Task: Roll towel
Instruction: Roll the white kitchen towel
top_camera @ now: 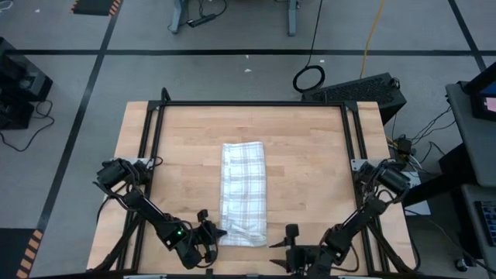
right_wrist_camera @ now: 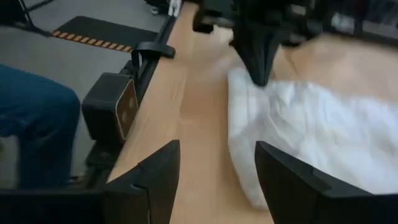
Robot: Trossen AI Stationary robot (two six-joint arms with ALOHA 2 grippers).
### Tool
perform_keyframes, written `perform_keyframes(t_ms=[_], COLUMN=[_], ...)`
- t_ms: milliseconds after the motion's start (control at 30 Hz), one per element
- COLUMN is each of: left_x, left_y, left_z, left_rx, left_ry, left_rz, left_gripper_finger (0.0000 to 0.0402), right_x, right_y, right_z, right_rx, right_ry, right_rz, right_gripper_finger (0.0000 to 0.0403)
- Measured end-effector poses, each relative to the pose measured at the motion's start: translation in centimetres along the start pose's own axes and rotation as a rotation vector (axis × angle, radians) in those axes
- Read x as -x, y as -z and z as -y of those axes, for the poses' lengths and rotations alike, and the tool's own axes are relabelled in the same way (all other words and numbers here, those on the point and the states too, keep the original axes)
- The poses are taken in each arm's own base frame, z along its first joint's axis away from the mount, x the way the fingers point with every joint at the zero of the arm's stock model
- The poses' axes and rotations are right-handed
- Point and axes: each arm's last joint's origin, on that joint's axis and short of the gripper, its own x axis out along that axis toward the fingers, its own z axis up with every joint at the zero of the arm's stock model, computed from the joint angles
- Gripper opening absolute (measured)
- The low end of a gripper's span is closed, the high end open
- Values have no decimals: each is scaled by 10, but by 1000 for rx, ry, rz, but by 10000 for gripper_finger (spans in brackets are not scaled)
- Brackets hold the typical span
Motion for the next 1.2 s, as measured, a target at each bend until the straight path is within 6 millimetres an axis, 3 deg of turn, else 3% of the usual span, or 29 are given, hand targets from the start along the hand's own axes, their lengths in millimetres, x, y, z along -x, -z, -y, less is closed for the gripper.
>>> perform_keyframes(t_ms=[267, 633, 867, 1200], left_x=[-1, -1, -1, -1], left_y=[-1, -1, -1, -1], left_z=[-1, -1, -1, -1], left_rx=[8, 8, 8, 3], left_ry=[6, 7, 8, 8], left_rz=[-14, -17, -19, -20], left_gripper_finger=[0, 0, 0, 0], right_x=[-33, -67, -71, -60], right_y=[7, 21, 29, 25], right_z=[10, 28, 29, 18], right_rx=[161, 167, 116, 133], right_ry=[26, 16, 25, 56], right_rz=[62, 51, 34, 83], right_gripper_finger=[199, 225, 270, 266])
